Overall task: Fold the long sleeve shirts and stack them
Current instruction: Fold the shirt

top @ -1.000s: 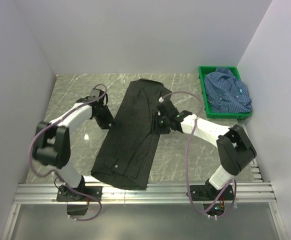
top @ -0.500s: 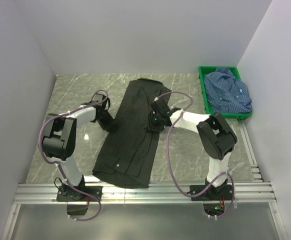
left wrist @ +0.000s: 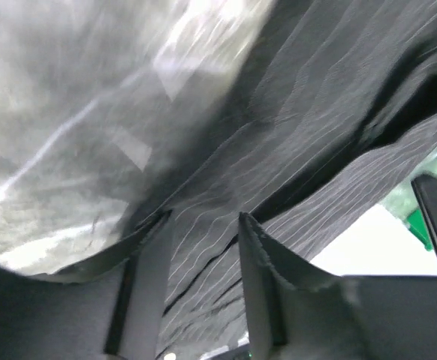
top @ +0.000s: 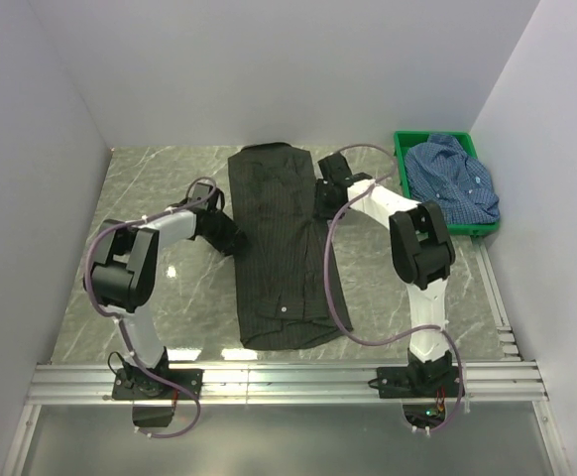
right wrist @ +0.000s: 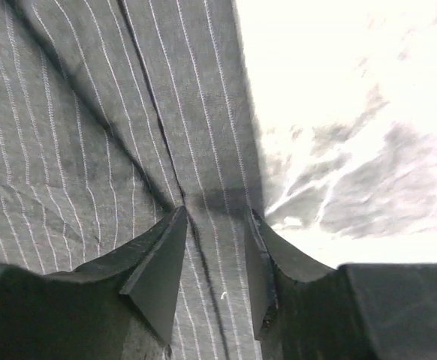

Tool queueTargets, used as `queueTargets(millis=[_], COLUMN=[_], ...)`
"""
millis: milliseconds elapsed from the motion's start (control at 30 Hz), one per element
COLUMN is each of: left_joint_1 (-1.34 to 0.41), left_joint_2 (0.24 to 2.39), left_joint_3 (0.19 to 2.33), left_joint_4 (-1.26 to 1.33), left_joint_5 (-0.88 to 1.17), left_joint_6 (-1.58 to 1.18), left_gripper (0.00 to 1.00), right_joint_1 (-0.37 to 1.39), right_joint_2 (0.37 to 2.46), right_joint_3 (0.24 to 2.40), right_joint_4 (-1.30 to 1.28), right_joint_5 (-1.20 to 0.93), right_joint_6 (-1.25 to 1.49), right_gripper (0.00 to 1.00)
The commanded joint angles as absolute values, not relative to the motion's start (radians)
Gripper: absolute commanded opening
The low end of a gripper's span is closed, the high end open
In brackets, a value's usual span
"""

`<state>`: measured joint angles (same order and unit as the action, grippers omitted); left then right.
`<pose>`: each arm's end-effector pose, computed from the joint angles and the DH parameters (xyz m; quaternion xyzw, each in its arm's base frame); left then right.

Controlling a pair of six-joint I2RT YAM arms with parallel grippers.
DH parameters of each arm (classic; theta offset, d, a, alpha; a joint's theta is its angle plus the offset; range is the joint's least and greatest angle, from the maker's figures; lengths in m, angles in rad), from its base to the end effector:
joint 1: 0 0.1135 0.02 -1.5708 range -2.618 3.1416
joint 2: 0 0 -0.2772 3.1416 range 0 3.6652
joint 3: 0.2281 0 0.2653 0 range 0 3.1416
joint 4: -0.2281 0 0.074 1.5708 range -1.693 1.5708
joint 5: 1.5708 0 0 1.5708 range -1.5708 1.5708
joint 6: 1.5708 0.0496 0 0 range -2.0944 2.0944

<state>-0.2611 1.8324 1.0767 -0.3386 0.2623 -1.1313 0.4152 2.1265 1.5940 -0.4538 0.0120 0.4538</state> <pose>0.3607 -0.1097 0.1394 -0.3781 0.8867 -0.2476 0.0980 0.4464 0.1961 0.1664 0.0202 0.9574 0.1161 0.2638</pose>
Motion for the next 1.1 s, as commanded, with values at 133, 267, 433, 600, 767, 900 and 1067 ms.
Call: queueTargets(millis=[133, 267, 433, 600, 767, 900, 1067], left_joint_1=[-0.262, -0.276, -0.333, -0.394, -0.449, -0.503, -0.566], left_joint_2=[1.666, 1.466, 1.289, 1.187, 1.218, 1.298, 1.397], left_joint_3=[1.105, 0.993, 0.839, 0.689, 0.634, 0.640, 0.643], left_joint_4=[-0.469, -0.581, -0.676, -0.678, -0.649, -0.621, -0.603], left_joint_5=[0.123, 0.127, 0.220, 0.354, 0.357, 0.370, 0.342], left_joint_6=[-1.029, -0.963, -0.902, -0.899, -0.902, -0.893, -0.891], left_gripper=[0.64, 0.75, 0.84, 0.86, 0.83, 0.76, 0.70], right_joint_1=[0.423, 0.425, 0.433, 0.449, 0.465, 0.471, 0.476], right_joint_2=[1.867, 1.621, 1.398, 1.226, 1.197, 1.212, 1.216], right_joint_3=[1.429, 1.180, 0.880, 0.715, 0.601, 0.557, 0.537], right_joint_4=[-0.494, -0.495, -0.511, -0.522, -0.494, -0.472, -0.446], right_joint_5=[0.003, -0.041, -0.135, -0.235, -0.302, -0.324, -0.344], right_joint_6=[0.425, 0.469, 0.529, 0.563, 0.574, 0.581, 0.581], right_gripper=[0.51, 0.61, 0.70, 0.78, 0.79, 0.75, 0.70])
